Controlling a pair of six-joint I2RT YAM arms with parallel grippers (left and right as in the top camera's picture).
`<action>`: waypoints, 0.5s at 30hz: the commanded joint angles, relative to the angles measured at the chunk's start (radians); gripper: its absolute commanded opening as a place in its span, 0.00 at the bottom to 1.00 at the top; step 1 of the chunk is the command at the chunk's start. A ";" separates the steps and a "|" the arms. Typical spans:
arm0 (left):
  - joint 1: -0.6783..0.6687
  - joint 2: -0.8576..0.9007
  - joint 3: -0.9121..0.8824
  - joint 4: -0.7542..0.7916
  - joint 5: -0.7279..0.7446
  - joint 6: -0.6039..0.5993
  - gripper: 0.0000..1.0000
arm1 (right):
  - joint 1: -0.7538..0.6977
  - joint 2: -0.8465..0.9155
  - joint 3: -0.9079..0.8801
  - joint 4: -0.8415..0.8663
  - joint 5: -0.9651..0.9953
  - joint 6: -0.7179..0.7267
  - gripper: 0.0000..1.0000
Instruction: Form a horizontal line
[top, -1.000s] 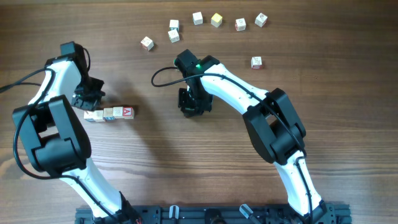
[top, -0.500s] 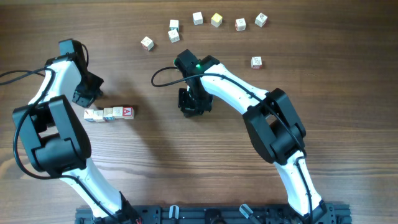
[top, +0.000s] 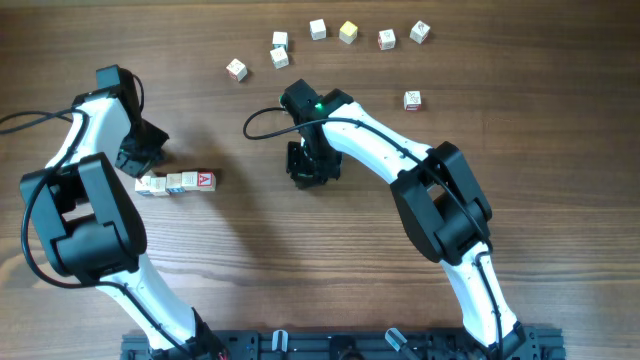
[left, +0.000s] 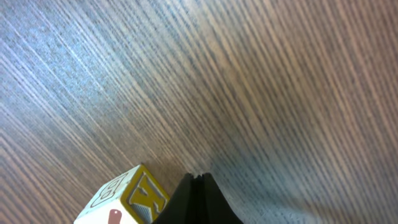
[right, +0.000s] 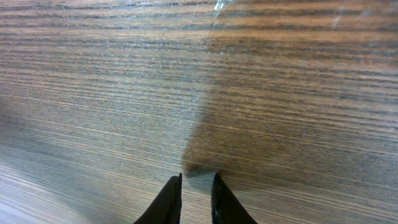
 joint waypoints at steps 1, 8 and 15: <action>0.000 0.013 -0.004 -0.010 -0.016 0.020 0.04 | -0.002 0.052 -0.029 0.017 0.113 -0.020 0.18; 0.000 0.013 -0.004 -0.022 -0.016 0.019 0.04 | -0.002 0.052 -0.029 0.016 0.113 -0.020 0.18; 0.000 0.013 -0.004 -0.034 -0.016 0.019 0.04 | -0.002 0.052 -0.029 0.016 0.113 -0.020 0.18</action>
